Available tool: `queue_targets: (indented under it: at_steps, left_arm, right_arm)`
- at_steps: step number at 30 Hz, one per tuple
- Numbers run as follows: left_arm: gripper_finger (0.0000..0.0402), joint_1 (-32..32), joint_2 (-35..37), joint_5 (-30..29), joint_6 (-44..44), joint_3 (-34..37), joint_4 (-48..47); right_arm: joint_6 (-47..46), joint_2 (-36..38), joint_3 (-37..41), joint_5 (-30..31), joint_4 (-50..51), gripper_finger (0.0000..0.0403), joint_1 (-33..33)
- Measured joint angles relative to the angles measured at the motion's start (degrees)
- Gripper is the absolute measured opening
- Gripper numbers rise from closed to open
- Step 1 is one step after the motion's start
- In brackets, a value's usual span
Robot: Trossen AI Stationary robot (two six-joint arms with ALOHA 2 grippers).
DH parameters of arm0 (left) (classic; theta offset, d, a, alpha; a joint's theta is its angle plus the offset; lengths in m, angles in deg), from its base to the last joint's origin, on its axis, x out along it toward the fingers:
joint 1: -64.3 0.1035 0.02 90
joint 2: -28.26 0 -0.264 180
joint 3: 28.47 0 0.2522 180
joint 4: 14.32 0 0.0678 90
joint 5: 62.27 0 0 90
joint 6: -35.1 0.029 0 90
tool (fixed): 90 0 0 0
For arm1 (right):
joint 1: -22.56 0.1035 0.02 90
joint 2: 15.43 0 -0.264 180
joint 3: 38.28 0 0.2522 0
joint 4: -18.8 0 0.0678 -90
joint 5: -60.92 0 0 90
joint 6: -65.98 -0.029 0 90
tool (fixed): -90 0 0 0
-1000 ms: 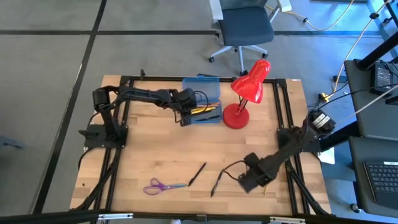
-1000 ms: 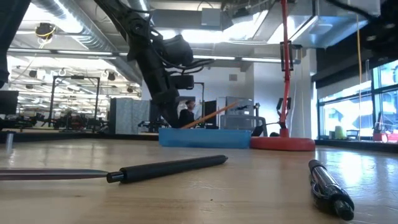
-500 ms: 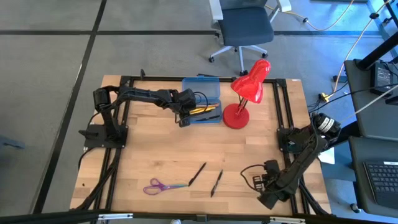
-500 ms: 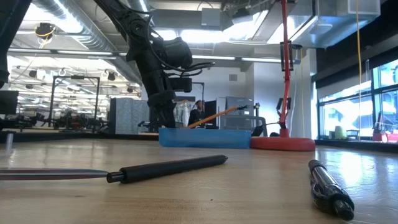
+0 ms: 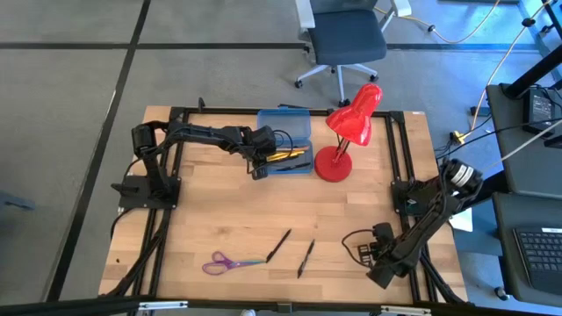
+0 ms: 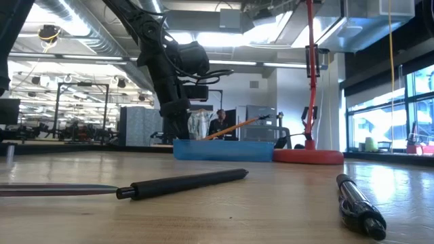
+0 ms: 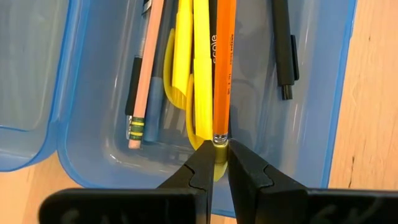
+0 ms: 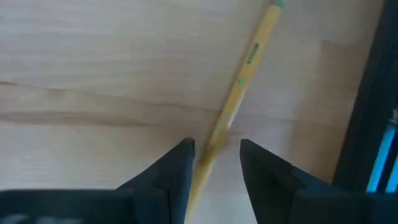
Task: Pick & place school supplies into a supply box
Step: Put the orange pencil into the blue supply box, then put the yellow pencil into the blue supply box
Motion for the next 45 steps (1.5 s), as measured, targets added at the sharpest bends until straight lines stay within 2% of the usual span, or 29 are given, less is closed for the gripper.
queue_targets:
  at_steps: [7, 13, 18, 22, 27, 31, 36, 45]
  left_arm:
    - [0.0024, 0.0, 0.0, 0.0, -0.1, 0.0, 0.0]
    - [0.0024, 0.0, 0.0, 0.0, -0.1, 0.0, -0.1]
    - [0.0024, 0.0, 0.0, -0.1, -0.1, 0.0, -2.9]
    - [0.0024, 0.0, 0.0, -0.5, -1.6, 0.0, -4.4]
    - [0.0024, 0.0, 0.0, -0.6, -2.4, 0.0, -4.3]
    - [0.0026, 0.0, 0.0, -0.8, -2.5, 0.0, -3.5]
    - [0.005, 0.0, 0.0, -2.4, -2.5, 0.0, -3.4]
    - [0.0089, 0.0, 0.0, -2.4, -2.5, -0.4, -4.3]
  right_arm:
    - [0.0, 0.1, 1.4, 0.9, -2.2, 0.0128, 0.1]
    - [3.8, -0.1, 0.3, 5.6, -3.5, 0.0066, 0.2]
    - [7.5, -0.2, 0.1, 6.8, -3.6, 0.0017, 0.2]
    - [7.8, -0.2, 0.1, 7.1, -3.6, 0.0018, 0.2]
    - [7.7, -0.2, 0.1, 7.4, -3.9, 0.0043, 0.1]
    - [7.8, -0.3, 0.1, 7.6, -4.0, 0.004, 0.1]
    - [8.0, -0.2, 0.1, 7.8, -3.9, 0.0027, 0.1]
    - [9.5, -0.3, 0.1, 8.9, -3.7, 0.0033, 0.1]
